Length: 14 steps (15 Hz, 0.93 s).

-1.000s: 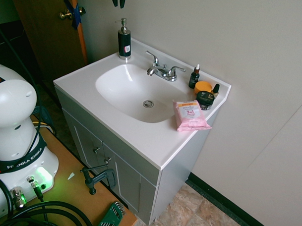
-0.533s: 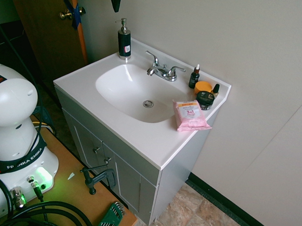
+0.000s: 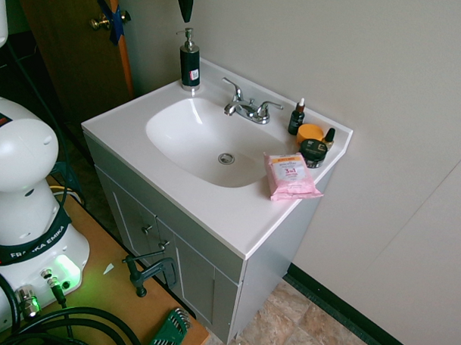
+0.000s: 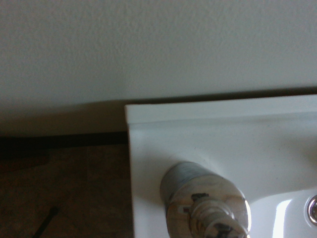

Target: Push the sanitizer

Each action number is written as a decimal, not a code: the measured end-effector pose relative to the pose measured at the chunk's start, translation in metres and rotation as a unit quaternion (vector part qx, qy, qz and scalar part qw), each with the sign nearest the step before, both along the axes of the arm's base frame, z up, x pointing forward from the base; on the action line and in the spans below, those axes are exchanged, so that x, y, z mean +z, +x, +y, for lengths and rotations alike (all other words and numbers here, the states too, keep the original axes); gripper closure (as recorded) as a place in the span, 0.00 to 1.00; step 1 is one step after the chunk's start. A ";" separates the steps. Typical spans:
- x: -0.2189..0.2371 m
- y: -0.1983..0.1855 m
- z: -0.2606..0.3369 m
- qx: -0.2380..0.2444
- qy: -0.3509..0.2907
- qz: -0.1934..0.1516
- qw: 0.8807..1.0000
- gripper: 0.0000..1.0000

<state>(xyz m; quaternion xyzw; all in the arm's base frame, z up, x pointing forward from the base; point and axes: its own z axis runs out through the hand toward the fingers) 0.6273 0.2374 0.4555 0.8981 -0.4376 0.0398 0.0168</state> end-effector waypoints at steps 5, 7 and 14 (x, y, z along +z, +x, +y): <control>-0.014 0.004 -0.004 -0.004 -0.005 0.009 1.000 1.00; -0.014 0.003 -0.002 -0.002 -0.005 0.010 1.000 1.00; -0.020 0.002 -0.005 -0.004 -0.007 0.015 1.000 1.00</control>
